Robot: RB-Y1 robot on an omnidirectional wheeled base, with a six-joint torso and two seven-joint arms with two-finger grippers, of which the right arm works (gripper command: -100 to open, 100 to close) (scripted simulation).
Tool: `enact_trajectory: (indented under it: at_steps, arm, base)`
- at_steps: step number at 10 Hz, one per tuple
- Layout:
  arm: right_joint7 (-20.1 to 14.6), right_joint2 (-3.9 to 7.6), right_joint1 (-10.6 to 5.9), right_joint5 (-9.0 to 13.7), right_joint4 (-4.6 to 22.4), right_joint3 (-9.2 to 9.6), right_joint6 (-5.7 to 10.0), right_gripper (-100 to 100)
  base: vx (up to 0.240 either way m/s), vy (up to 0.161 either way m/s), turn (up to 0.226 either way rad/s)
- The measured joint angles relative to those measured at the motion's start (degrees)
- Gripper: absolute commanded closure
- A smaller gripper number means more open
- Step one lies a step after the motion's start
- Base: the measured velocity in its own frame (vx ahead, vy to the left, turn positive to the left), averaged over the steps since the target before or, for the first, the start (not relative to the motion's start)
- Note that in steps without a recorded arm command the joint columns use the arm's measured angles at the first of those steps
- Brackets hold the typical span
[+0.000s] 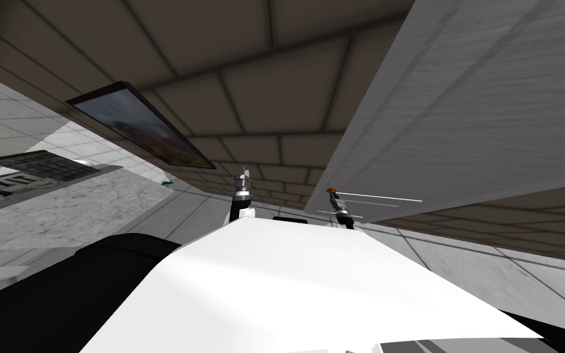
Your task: Pull the door open
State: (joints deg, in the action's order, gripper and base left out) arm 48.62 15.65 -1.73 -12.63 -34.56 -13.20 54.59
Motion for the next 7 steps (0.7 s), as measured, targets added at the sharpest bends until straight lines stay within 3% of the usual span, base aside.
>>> enact_trajectory:
  at_steps: [7]
  arm:
    - [-10.1, 0.05, 0.23, 3.3, -0.8, 0.72, -0.74, 100]
  base:
    - [-0.040, -0.024, 0.066]
